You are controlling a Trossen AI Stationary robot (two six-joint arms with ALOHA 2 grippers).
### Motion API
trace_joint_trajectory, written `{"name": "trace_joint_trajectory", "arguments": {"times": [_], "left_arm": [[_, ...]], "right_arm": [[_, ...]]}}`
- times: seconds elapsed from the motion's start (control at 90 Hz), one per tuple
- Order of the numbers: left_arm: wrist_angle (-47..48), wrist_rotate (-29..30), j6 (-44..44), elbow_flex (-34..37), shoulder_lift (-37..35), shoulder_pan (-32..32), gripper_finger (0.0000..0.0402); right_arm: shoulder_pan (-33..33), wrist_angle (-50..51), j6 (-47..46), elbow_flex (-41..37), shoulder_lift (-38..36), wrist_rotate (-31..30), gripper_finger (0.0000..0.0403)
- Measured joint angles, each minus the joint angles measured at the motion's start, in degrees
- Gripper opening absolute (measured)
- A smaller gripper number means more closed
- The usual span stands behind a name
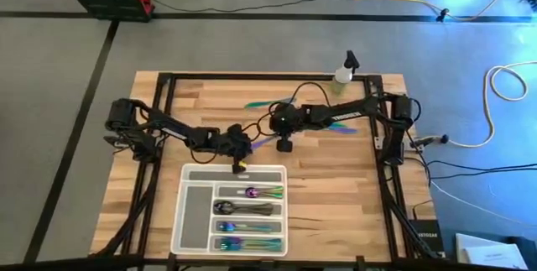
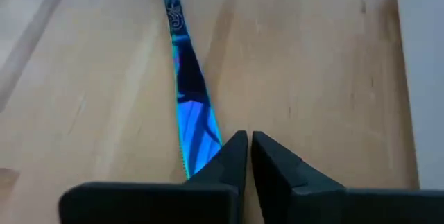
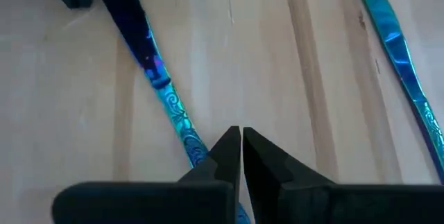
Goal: Sort silverware
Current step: Put the blue table knife into the white silverware tray
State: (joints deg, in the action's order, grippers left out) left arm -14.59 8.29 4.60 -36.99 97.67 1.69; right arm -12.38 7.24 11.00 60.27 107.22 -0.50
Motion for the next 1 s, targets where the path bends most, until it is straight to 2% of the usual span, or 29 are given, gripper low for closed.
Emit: {"name": "trace_joint_trajectory", "arguments": {"times": [0.378, 0.7, 0.789, 1.0], "left_arm": [[3.0, 1.3, -1.4, -0.2, 0.0, 0.4, 0.0009], [5.5, 7.4, -2.7, -0.2, 0.0, -0.3, 0.0009], [6.2, 8.5, -2.7, -0.2, 0.0, -0.4, 0.0009], [7.3, 9.1, -2.2, -0.1, 0.0, -0.4, 0.0009]], "right_arm": [[0.0, 3.8, 1.7, 0.1, -0.2, 1.1, 0.0001], [-0.2, 2.0, 2.8, 0.1, -0.2, -0.4, 0.0], [-0.5, 0.4, 2.6, 0.0, -0.2, 0.1, 0.0], [-1.3, -10.7, 0.2, -5.1, -0.3, 1.3, 0.0]]}}
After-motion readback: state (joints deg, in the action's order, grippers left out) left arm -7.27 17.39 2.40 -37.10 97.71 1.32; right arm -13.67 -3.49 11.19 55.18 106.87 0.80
